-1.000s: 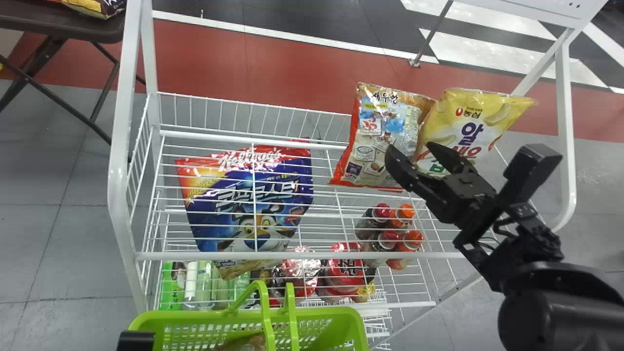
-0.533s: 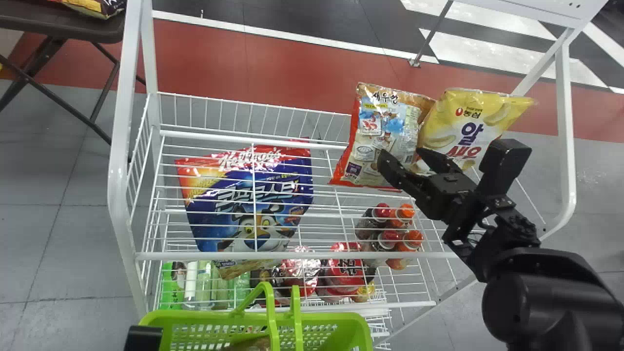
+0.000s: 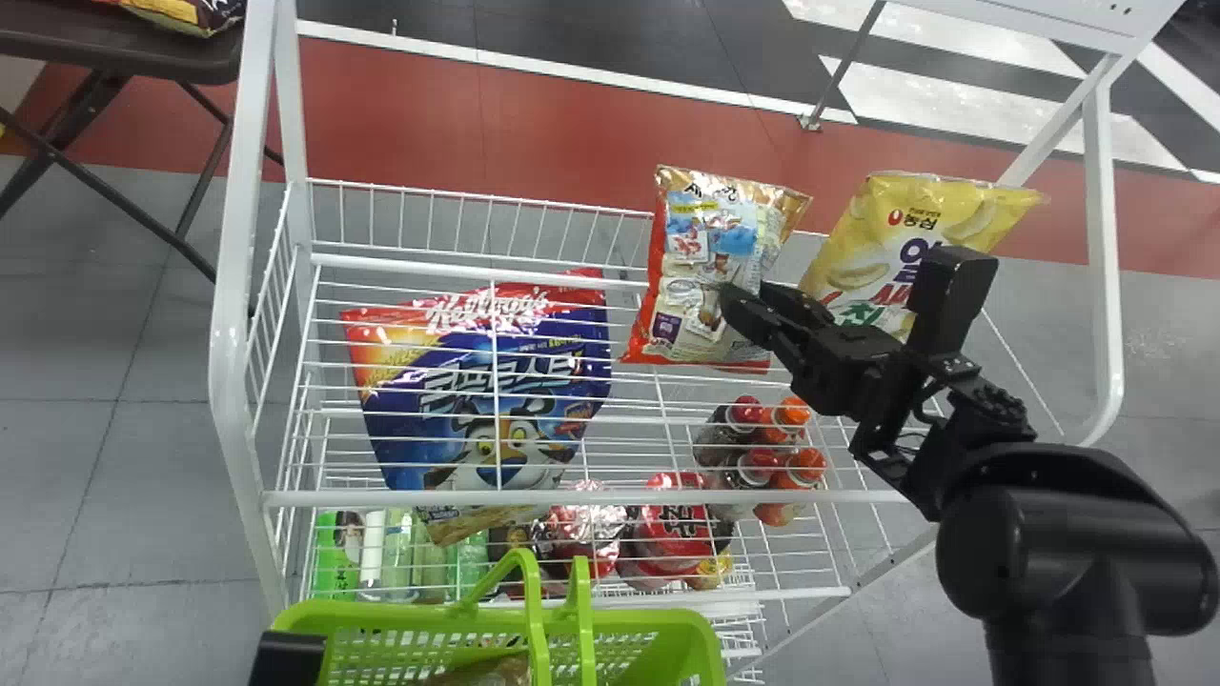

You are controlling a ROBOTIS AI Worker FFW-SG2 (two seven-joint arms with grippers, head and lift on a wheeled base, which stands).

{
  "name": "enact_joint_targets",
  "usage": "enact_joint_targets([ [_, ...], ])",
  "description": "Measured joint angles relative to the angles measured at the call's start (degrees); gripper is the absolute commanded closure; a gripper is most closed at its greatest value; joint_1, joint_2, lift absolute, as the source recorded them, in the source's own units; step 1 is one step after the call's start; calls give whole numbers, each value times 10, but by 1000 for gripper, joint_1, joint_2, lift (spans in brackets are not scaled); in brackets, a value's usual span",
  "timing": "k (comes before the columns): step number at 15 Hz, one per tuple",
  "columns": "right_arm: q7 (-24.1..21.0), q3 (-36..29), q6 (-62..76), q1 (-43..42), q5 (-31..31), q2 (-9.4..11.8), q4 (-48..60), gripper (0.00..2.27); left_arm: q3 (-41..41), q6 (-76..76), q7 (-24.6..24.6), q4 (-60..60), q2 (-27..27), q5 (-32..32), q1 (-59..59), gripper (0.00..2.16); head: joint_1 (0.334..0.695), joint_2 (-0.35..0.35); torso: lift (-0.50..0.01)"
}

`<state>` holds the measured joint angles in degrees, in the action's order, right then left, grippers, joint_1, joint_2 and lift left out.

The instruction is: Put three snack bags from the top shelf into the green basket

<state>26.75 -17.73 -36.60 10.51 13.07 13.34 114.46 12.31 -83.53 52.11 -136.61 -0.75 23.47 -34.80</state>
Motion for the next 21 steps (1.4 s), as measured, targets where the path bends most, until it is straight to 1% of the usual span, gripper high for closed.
enact_joint_targets([
  [2, 1, -2, 19, -1, 7, 0, -8, 2243, 0, 1, 0, -3, -1, -1, -4, 2142, 695, -350, -50],
  [4, 5, -8, 27, 15, 18, 0, 5, 2243, 0, 1, 0, -5, -1, -2, -6, 2142, 695, -350, -50],
  [8, 20, -46, 26, 102, 61, -2, 117, 2243, 0, 1, 0, -5, -1, -2, -6, 2142, 695, -350, -50],
  [10, 49, -91, -2, 145, 102, -8, 191, 2243, 0, 1, 2, -5, -1, -1, -5, 2142, 695, -350, -50],
  [12, 84, -146, -77, 171, 145, -19, 263, 2243, 0, 4, 5, -1, -1, 0, -5, 2142, 695, -350, -50],
  [14, 124, -218, -224, 183, 194, -28, 330, 2243, -1, 6, 5, -1, 1, 1, -5, 2142, 695, -350, -50],
  [16, 152, -271, -365, 189, 214, -30, 372, 2243, -2, 7, 5, 0, 2, 1, -4, 2142, 695, -350, -50],
  [19, 177, -309, -509, 208, 234, -31, 394, 2243, -3, 8, 5, 2, 4, 1, -4, 2142, 695, -350, -50],
  [21, 196, -314, -530, 224, 242, -32, 402, 2243, -3, 10, 4, 3, 5, 1, -4, 2142, 695, -350, -50],
])
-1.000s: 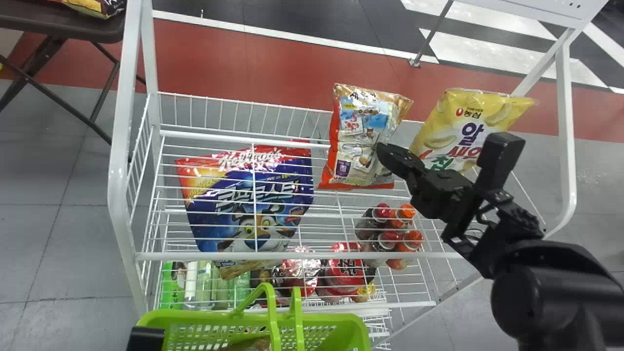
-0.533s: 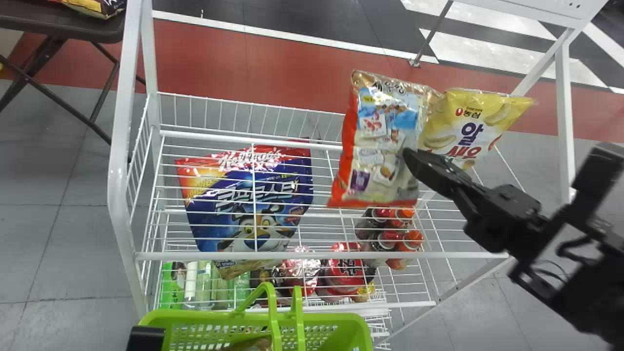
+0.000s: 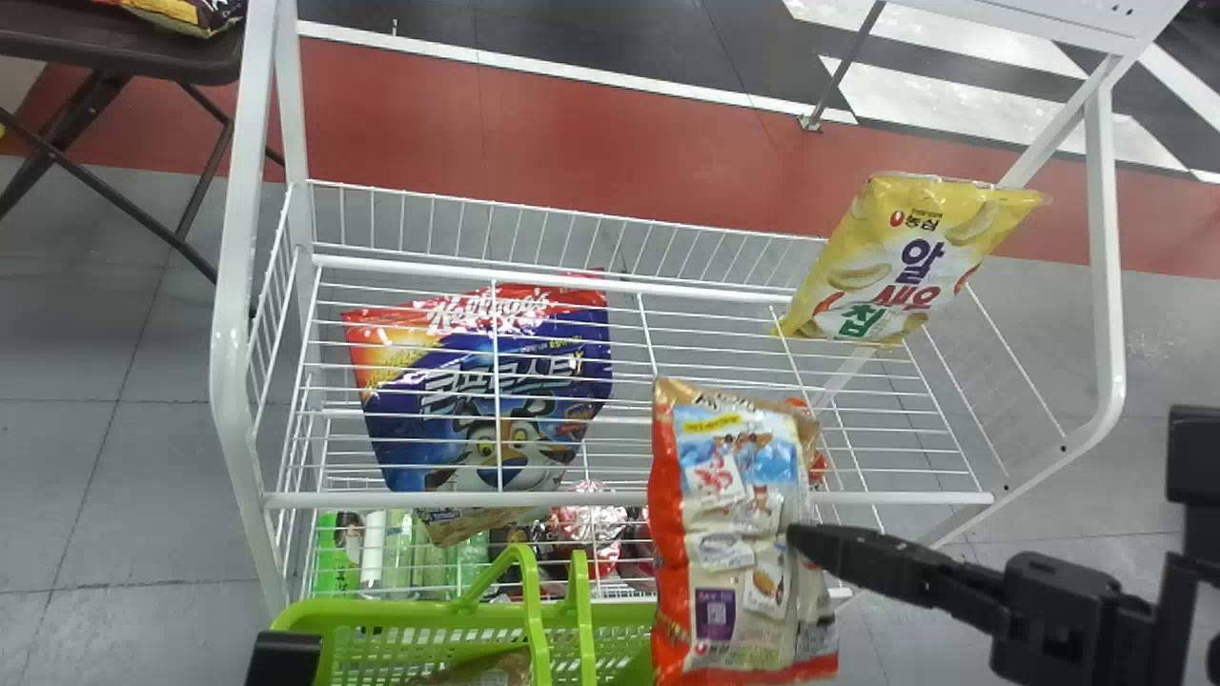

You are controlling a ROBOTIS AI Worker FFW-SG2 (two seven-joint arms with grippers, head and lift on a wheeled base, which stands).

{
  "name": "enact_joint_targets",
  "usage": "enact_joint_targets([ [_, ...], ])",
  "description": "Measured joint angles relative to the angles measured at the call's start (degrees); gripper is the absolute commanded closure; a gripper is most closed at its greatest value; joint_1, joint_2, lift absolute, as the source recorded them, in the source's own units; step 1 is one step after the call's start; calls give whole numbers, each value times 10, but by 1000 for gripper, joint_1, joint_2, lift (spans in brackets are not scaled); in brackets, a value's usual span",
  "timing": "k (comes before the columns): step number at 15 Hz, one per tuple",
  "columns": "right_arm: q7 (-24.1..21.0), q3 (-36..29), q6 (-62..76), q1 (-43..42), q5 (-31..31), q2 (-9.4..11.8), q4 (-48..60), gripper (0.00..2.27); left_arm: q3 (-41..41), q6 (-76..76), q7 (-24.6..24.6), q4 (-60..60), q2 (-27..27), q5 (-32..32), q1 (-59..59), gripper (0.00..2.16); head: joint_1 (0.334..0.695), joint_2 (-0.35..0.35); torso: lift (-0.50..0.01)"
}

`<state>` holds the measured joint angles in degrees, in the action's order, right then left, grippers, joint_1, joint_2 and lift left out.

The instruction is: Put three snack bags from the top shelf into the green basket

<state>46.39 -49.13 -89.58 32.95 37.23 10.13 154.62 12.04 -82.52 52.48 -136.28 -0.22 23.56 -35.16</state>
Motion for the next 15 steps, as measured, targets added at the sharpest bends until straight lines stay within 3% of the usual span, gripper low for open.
enact_joint_targets([
  [5, 36, 43, -4, 70, -26, -13, 4, 2243, -1, 1, -3, 1, 2, 0, 0, 2142, 695, -350, -50],
  [9, 34, 154, -4, 104, -110, -12, -32, 2243, -3, 3, -3, 4, 2, 0, 0, 2142, 695, -350, -50],
  [15, -19, 316, 22, 92, -235, 20, -134, 2243, -3, 5, 4, 3, 2, 0, 0, 2142, 695, -350, -50],
])
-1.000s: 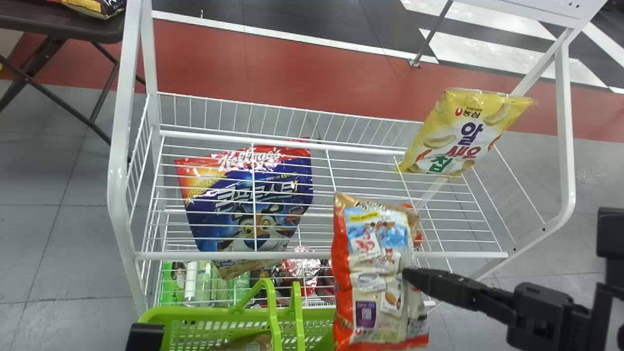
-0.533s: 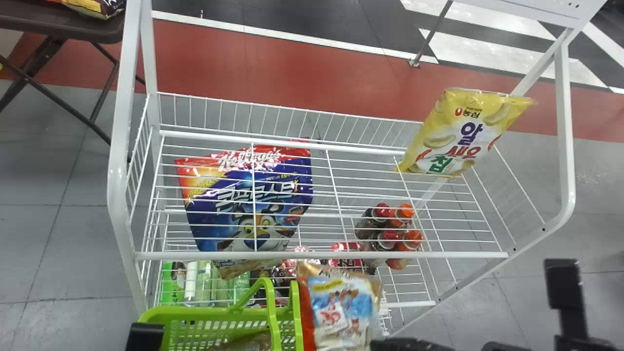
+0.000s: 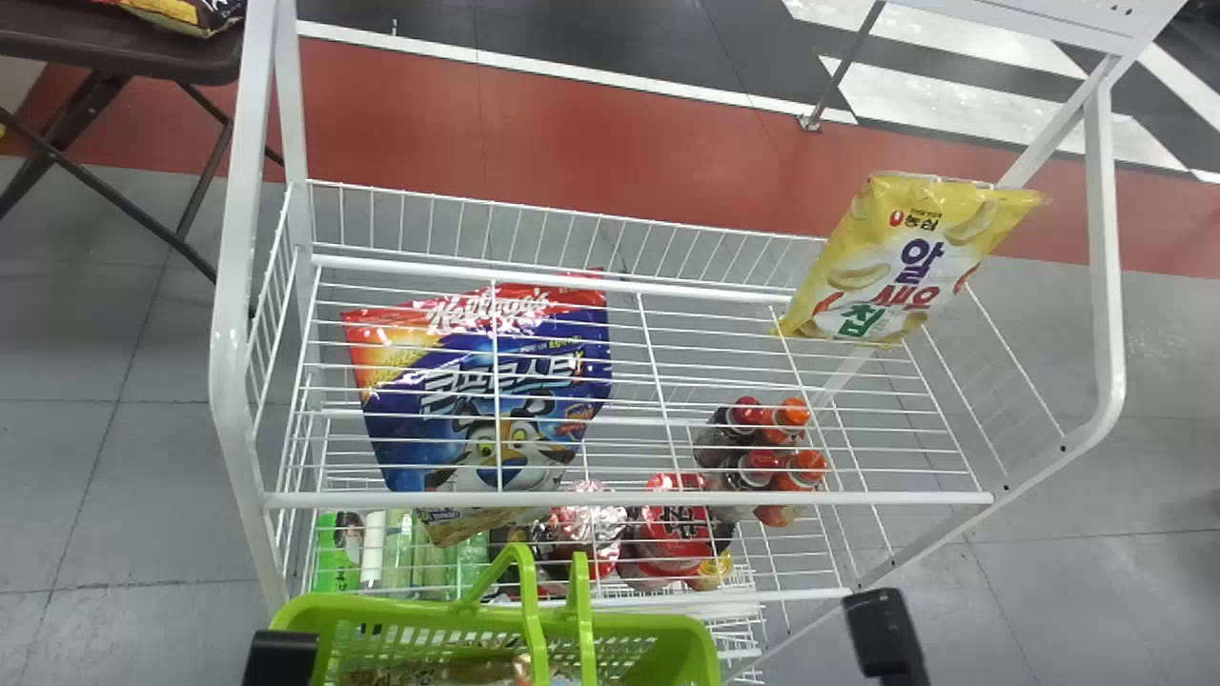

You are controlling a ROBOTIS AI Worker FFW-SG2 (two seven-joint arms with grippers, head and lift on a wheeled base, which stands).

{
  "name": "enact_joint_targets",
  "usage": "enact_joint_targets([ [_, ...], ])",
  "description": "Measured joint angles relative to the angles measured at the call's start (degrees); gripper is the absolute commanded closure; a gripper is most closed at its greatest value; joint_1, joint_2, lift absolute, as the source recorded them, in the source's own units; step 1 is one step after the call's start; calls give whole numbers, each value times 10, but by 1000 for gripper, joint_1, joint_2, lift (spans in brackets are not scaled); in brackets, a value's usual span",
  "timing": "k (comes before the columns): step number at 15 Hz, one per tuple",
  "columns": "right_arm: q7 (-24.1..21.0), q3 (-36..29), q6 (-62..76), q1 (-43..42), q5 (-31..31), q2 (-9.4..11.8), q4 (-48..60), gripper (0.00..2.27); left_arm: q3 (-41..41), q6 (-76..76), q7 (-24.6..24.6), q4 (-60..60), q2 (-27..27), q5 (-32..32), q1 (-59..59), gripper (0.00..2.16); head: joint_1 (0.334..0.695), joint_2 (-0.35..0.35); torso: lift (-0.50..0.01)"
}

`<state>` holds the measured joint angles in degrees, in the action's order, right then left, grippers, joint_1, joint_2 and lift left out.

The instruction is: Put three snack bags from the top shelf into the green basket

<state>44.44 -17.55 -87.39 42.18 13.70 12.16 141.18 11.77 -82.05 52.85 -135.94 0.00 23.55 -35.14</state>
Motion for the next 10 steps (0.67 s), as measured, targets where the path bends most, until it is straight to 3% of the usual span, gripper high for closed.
enact_joint_targets([
  [2, -31, 41, 29, -4, -44, 10, -20, 2206, -2, 0, 2, -1, 0, 0, 1, 2142, 695, -350, -50],
  [3, -39, 55, 40, -4, -63, 13, -24, 1781, -4, 0, 2, -1, 0, 1, 1, 2142, 695, -350, -50],
  [4, -41, 60, 42, -5, -73, 16, -22, 674, -5, 0, 2, 0, 0, 2, 3, 2142, 695, -350, -50],
  [5, -40, 59, 37, -4, -76, 17, -15, -2, -6, 0, 2, 2, 0, 3, 6, 2142, 695, -350, -50],
  [10, -33, 10, 37, 11, -37, 9, 59, 63, -18, 0, 2, 12, 0, 12, 14, 2142, 695, -350, -50],
])
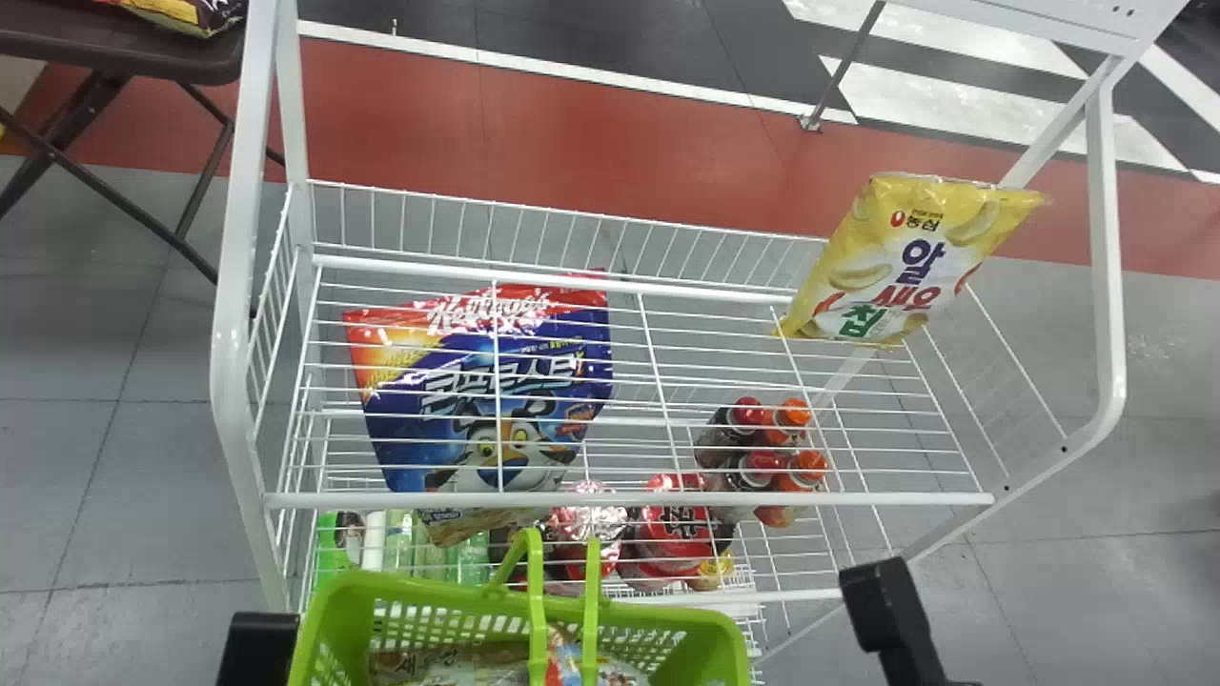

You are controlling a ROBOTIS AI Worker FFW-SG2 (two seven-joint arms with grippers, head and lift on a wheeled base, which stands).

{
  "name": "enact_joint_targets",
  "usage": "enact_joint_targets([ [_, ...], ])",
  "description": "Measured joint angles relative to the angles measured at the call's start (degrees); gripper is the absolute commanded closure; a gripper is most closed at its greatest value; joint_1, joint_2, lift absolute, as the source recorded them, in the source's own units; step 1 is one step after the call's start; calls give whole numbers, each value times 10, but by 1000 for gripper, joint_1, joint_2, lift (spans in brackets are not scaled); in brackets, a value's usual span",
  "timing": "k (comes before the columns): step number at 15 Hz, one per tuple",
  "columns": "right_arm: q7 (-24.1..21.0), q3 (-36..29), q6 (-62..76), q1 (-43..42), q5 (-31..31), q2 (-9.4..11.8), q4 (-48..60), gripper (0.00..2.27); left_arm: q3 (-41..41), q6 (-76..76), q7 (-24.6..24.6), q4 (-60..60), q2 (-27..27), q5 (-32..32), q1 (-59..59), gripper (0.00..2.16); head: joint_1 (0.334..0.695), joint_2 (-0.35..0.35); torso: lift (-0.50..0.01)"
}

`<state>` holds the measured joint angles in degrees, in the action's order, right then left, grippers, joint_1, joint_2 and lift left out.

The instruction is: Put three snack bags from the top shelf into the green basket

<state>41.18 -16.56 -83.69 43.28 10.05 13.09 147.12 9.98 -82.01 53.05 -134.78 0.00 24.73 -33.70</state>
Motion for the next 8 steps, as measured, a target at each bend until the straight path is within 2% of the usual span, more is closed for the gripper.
enact_joint_targets([
  [2, 0, -20, 58, 10, 18, -13, 12, 80, -3, 0, 0, 4, 0, 3, 4, 2142, 695, -350, -50],
  [5, 2, -40, 302, 27, 67, -35, -24, 80, -17, 2, 1, 10, 0, 18, 7, 2142, 695, -350, -50],
  [8, -52, -18, 543, 52, 89, -51, -64, 87, -16, 3, 1, 16, 0, 20, 13, 2142, 695, -350, -50],
])
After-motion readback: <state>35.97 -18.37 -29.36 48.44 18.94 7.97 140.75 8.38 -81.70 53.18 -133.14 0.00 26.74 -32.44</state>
